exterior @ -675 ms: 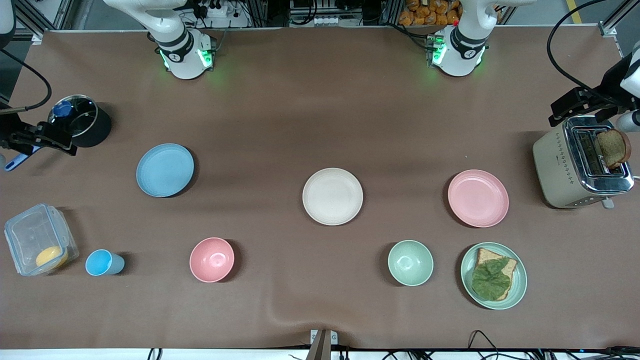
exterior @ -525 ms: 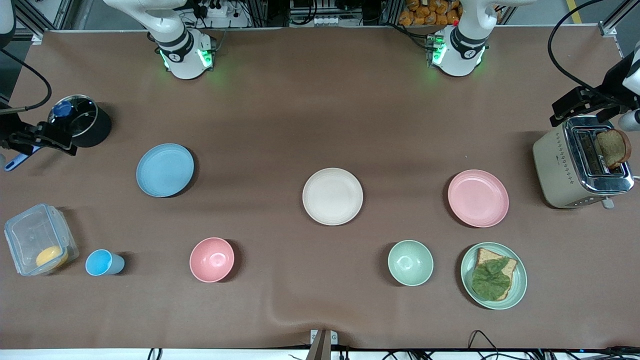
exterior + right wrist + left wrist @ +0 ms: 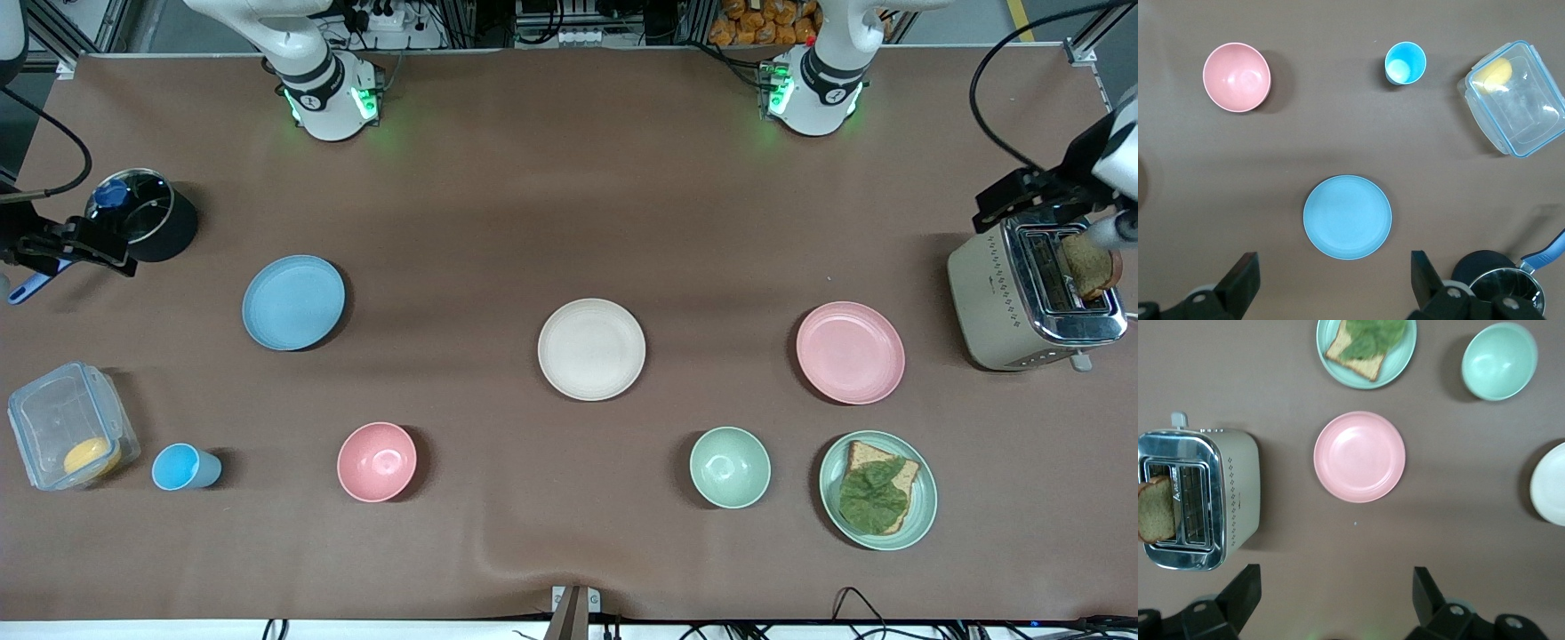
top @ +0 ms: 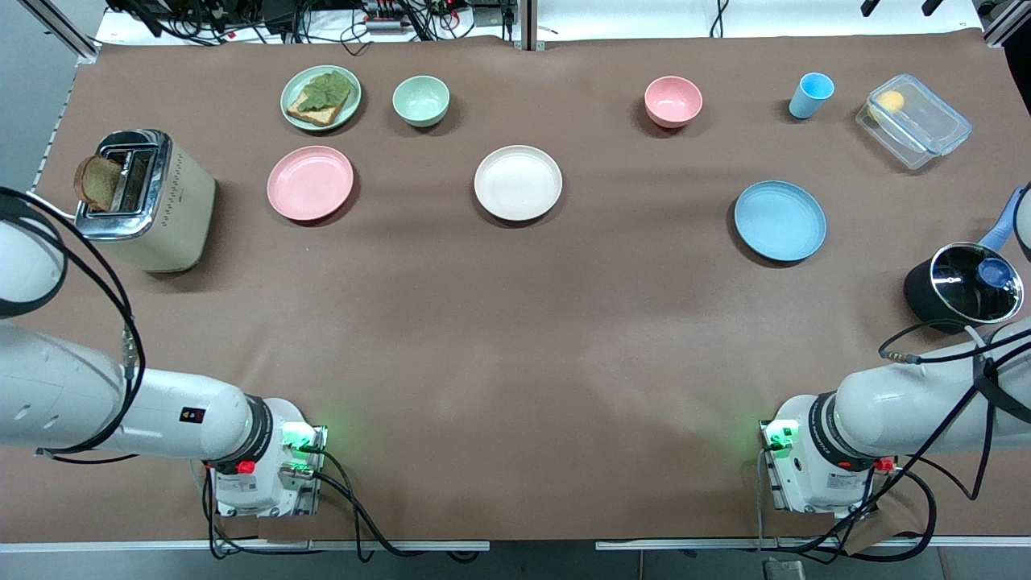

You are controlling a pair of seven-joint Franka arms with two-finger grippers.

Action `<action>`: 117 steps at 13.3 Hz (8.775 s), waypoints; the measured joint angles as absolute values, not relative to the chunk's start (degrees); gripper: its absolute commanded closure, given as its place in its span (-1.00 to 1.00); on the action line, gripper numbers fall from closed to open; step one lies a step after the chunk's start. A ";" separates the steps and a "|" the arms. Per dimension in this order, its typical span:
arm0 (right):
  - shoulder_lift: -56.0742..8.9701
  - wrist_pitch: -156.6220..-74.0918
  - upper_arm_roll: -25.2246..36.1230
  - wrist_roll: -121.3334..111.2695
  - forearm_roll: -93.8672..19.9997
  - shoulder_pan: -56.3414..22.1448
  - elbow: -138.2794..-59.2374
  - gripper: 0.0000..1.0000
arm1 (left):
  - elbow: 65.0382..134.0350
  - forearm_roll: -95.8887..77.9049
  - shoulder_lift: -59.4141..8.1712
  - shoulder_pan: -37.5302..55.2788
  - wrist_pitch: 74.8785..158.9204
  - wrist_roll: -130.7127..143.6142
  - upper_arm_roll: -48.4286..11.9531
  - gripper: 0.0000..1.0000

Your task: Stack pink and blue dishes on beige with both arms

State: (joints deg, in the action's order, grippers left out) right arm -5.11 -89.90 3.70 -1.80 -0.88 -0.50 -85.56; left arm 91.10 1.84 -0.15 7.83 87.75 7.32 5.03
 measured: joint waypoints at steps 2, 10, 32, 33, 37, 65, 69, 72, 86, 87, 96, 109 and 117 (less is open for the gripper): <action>-5.11 -89.81 3.69 -1.80 -0.88 -0.50 -85.57 -1.00 | 96.62 3.24 -1.33 7.35 94.06 7.34 5.08 -1.00; -7.37 -87.73 4.87 -1.90 -0.83 3.24 -87.09 -1.00 | 118.94 4.72 -7.27 1.25 122.44 6.74 5.32 -1.00; -26.49 -124.05 4.22 -32.58 -13.83 14.17 -115.90 -1.00 | 117.44 -1.52 -27.28 -2.09 135.16 6.53 4.21 -0.17; -27.09 -124.42 3.80 -32.88 -13.91 14.14 -115.90 -1.00 | 117.37 -1.52 -27.41 -2.08 135.16 6.53 4.16 -0.13; -28.79 -125.81 2.02 -33.14 -14.13 14.08 -115.88 -1.00 | 117.15 -1.52 -27.70 -2.08 135.16 6.53 4.11 0.66; -29.97 -110.86 1.87 -37.58 -14.39 14.24 -105.33 1.00 | 95.03 -14.05 -29.23 16.51 124.57 28.40 -14.63 1.00; -29.97 -110.77 1.85 -37.58 -14.39 14.24 -105.01 1.00 | 100.78 -14.05 -30.88 18.21 131.96 28.42 -14.62 1.00; -29.98 -110.73 1.81 -37.58 -14.39 14.23 -104.90 1.00 | 102.82 -14.05 -32.41 19.32 133.93 28.42 -14.54 1.00; -29.98 -109.41 1.59 -36.21 -14.39 13.96 -103.49 1.00 | 102.28 -14.04 -36.00 19.52 137.61 28.25 -14.25 1.00; -29.98 -109.36 1.58 -36.10 -14.39 13.95 -103.41 1.00 | 102.19 -14.04 -36.22 19.52 137.77 28.23 -14.25 1.00; -29.98 -109.26 1.30 -35.24 -14.39 13.51 -102.95 1.00 | 101.40 -14.04 -36.83 19.51 138.09 28.16 -14.24 1.00; -29.99 -103.70 1.16 -30.93 -14.43 11.68 -100.76 1.00 | 97.49 -13.98 -32.00 16.65 134.20 28.27 -13.20 -1.00; -29.99 -100.44 0.56 -17.63 -17.98 2.37 -97.09 1.00 | 95.22 0.35 -10.16 4.01 108.15 28.13 -12.53 -1.00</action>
